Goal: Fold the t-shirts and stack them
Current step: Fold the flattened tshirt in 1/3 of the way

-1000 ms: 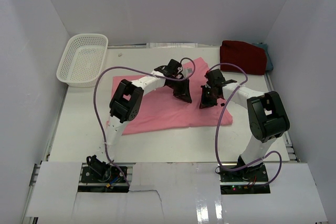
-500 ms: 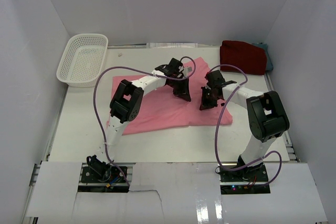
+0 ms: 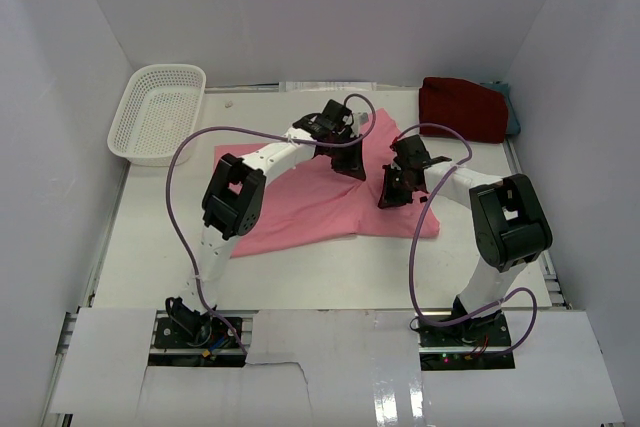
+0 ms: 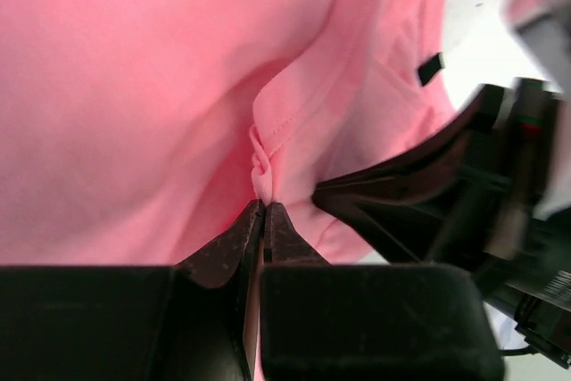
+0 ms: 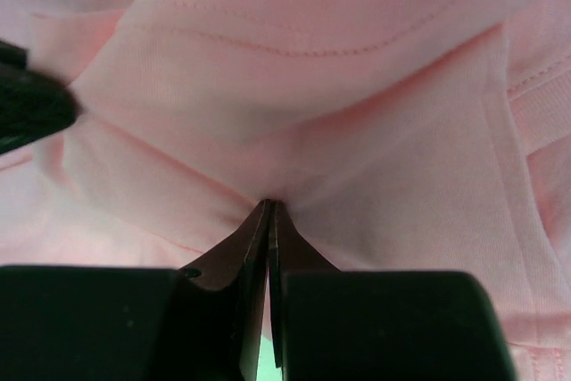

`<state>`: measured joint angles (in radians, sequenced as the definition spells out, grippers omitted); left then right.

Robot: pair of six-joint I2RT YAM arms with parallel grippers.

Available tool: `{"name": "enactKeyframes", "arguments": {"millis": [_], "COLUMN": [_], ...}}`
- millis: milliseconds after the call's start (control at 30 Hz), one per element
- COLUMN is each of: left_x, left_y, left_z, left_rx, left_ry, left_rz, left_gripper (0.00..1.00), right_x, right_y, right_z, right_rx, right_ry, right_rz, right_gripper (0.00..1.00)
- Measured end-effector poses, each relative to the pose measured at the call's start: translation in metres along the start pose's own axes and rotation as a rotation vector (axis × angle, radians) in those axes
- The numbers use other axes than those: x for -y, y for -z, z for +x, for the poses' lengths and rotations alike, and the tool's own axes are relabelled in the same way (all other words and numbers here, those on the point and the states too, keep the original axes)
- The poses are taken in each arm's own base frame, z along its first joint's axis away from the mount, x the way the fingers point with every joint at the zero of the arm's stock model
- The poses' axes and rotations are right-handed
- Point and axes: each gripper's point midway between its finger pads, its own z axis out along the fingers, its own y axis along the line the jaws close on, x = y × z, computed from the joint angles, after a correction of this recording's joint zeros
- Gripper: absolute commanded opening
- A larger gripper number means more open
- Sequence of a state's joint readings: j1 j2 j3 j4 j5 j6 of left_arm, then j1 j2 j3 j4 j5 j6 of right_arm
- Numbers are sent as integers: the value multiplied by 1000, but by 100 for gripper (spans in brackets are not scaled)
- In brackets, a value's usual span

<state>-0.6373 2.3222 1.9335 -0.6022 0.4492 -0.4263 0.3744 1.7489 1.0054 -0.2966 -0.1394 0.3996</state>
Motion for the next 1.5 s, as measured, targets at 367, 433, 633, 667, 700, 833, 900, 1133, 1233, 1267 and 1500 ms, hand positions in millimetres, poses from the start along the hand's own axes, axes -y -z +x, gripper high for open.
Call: {"name": "enactKeyframes", "arguments": {"millis": [367, 433, 633, 667, 700, 833, 900, 1133, 1233, 1267, 1500], "left_x": [17, 17, 27, 29, 29, 22, 17, -8, -20, -22, -50], "left_y": [10, 12, 31, 35, 39, 46, 47, 50, 51, 52, 91], "left_z": [-13, -14, -24, -26, -30, -35, -34, -26, -25, -25, -32], "left_rx": [40, 43, 88, 101, 117, 147, 146, 139, 147, 149, 176], "left_ry": [-33, -34, -55, -61, -66, -61, -51, 3, 1, -3, -6], "left_rz": [11, 4, -16, -23, -36, -101, -129, -263, -318, -330, -399], "left_gripper": [16, 16, 17, 17, 17, 25, 59, 87, 87, 87, 88], "right_x": [-1, -1, -1, -1, -1, -1, -1, -1, -1, -1, 13], "right_y": [-1, -1, -1, -1, -1, -1, -1, -1, 0, 1, 38], "right_z": [0, 0, -1, 0, 0, -1, 0, -1, -1, -1, 2], "right_rx": [10, 14, 17, 17, 17, 18, 17, 20, 24, 25, 19], "right_ry": [-8, -7, -7, -7, -7, -6, -6, -3, 1, 3, 27], "right_rz": [-7, -9, -11, -11, -11, -11, -10, -6, 1, 6, 133], "right_gripper": [8, 8, 8, 8, 8, 8, 8, 8, 11, 12, 43]}}
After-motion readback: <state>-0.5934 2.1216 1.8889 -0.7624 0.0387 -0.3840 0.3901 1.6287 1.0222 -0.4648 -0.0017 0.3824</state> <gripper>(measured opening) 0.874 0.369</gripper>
